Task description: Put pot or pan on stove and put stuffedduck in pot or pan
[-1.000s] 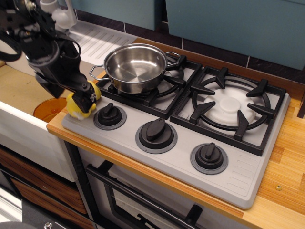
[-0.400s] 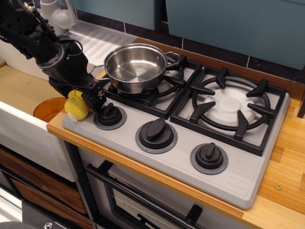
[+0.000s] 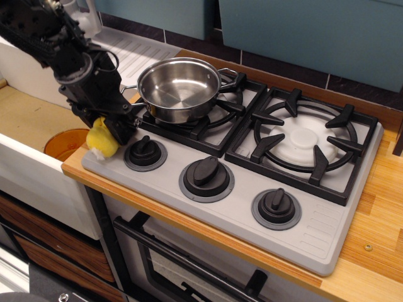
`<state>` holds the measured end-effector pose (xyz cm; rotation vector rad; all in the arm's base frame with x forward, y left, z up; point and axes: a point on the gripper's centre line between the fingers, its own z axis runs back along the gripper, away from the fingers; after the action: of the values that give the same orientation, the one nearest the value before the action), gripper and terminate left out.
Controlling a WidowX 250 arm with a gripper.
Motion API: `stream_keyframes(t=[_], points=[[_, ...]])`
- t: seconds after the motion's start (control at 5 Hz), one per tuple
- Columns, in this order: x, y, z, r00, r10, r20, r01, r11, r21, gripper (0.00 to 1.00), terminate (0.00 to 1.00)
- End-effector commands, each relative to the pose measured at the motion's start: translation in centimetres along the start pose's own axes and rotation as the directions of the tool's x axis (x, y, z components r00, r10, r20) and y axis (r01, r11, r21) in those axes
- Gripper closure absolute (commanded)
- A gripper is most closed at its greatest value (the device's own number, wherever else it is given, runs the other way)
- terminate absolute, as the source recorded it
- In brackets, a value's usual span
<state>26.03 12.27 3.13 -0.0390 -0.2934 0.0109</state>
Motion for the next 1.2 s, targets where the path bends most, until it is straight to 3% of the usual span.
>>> stream_keyframes(t=[0.0, 0.2, 0.4, 0.8, 1.0], points=[[2.6, 0.7, 5.6, 1.000, -0.025, -0.005, 0.025, 0.993, 0.119, 1.00, 0.00], [3.6, 0.5, 8.0, 1.000, -0.005, -0.028, 0.009, 0.989, 0.147, 1.00, 0.00], [5.0, -0.8, 8.6, 0.999, 0.028, -0.039, -0.024, 0.993, 0.116, 1.00, 0.00], [7.0, -3.6, 6.6, 0.998, 0.057, -0.020, -0.056, 0.998, 0.035, 1.00, 0.00], [7.9, -5.0, 5.3, 0.998, 0.059, 0.000, -0.059, 0.998, 0.027, 1.00, 0.00]])
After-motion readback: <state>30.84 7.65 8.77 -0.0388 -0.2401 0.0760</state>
